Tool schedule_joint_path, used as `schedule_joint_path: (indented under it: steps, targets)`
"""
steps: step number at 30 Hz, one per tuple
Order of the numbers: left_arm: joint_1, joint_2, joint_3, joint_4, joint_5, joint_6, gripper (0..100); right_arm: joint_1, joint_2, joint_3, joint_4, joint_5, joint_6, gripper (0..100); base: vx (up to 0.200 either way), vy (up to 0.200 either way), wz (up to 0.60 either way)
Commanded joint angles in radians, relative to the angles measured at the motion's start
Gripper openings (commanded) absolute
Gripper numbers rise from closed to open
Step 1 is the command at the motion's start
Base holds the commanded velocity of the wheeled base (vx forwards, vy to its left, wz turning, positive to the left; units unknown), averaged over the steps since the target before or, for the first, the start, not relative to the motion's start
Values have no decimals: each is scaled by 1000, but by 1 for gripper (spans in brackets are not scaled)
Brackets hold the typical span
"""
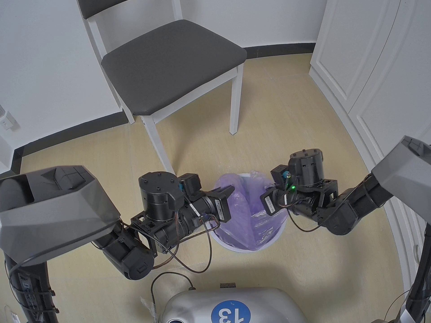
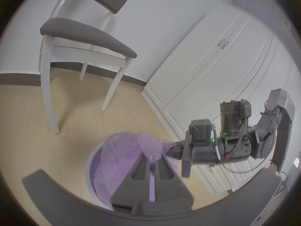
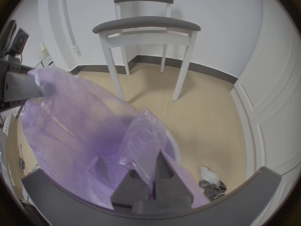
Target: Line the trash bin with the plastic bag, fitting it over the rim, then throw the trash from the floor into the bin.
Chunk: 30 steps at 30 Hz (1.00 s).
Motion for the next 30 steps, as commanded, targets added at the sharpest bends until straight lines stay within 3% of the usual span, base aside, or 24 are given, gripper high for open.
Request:
schedule_joint_path:
  steps: [1,9,15,30]
  targets:
    - [63,-4,-15,114,0,28,0,-59,-106,48,44,-10,-66,0,0,0,0]
    - [143,-159,-49,601,0,162,0,-118,-164,161,107,-12,-149,0,0,0,0]
    - [161,-251,-121,858,2,174,0,-175,-210,198,125,-12,-213,0,0,0,0]
    - [123,-300,-18,897,-3,177,0,-186,-296,381,130,-12,-250,0,0,0,0]
